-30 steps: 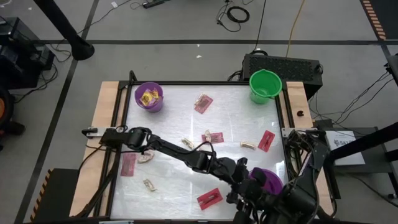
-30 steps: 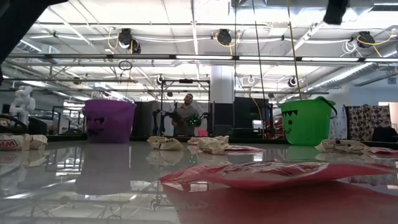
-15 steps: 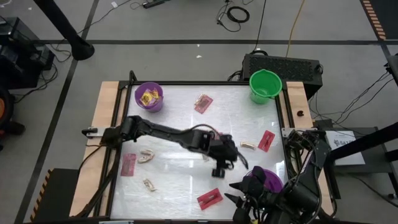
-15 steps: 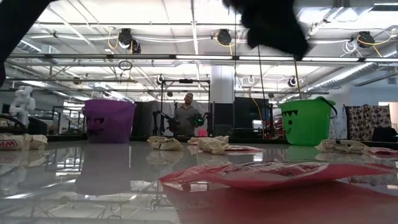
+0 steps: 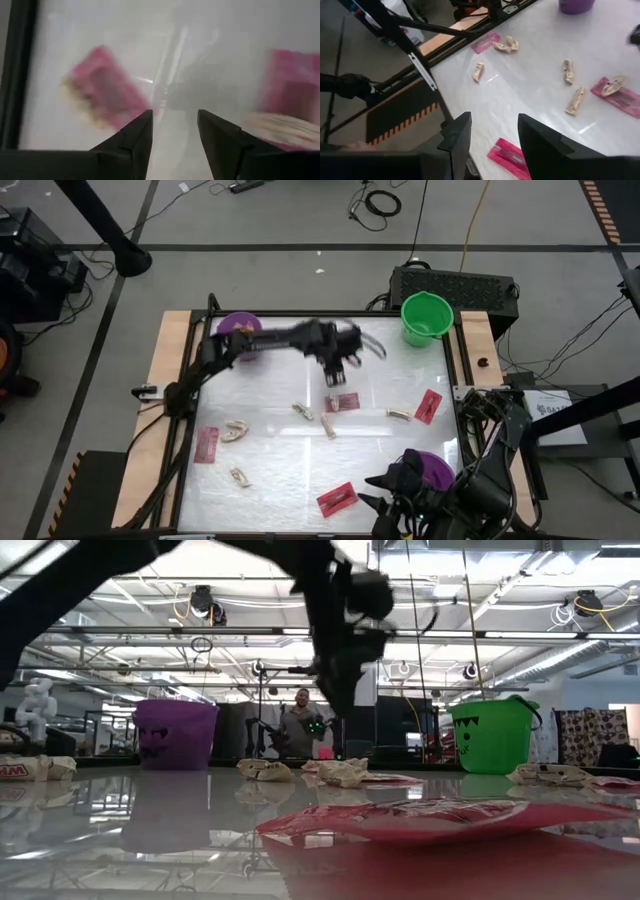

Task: Sort candy by brand, put in halloween buckets
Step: Put the red candy into the bottom violet bucket

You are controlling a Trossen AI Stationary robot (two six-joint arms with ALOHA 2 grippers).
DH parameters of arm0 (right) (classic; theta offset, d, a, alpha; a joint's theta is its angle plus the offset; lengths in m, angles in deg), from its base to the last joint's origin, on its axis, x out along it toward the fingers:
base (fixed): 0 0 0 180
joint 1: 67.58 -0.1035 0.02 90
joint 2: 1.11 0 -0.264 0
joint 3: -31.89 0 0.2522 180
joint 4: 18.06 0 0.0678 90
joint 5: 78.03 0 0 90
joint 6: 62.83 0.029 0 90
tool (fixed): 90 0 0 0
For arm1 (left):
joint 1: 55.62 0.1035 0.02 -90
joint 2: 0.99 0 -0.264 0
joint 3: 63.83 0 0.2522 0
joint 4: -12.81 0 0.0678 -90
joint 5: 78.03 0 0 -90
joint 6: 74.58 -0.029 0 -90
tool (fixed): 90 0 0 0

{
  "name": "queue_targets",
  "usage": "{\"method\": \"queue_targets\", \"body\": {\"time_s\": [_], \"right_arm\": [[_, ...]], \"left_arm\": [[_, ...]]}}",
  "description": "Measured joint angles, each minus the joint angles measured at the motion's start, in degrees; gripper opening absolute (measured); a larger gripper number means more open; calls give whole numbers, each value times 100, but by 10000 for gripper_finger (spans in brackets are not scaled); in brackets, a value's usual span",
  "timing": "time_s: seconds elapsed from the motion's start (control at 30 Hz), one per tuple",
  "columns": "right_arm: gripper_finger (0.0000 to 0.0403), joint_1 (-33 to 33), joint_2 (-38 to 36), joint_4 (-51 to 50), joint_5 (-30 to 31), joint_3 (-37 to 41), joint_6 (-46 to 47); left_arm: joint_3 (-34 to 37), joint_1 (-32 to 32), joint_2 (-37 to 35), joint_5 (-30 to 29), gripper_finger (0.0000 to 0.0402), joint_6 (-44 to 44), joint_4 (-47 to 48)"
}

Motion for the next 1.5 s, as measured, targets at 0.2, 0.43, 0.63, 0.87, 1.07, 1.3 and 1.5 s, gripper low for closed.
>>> {"method": "queue_targets", "body": {"time_s": [0.2, 0.43, 0.63, 0.87, 1.07, 1.3, 1.5], "right_arm": [[155, 31, 0, 470, 0, 0, 0], [155, 28, 0, 986, -3, 0, 0], [155, 58, 0, 1146, 70, 0, 0], [155, 66, 0, 1304, 169, 0, -2], [155, 126, 0, 1308, 169, -2, -2], [155, 193, 0, 1497, 167, 0, -2], [155, 201, 0, 1767, 167, -2, -63]], "left_arm": [[10, 819, 103, 513, 164, 708, -88], [21, 1097, 399, 1165, 164, 1032, -62], [181, 1043, 779, 902, 164, 1035, 205], [203, 1000, 782, 159, 164, 618, 159], [207, 1006, 779, 267, 164, 214, 163], [207, 1110, 779, 498, 163, -163, 188], [207, 1206, 875, 803, 145, -410, 692]]}}
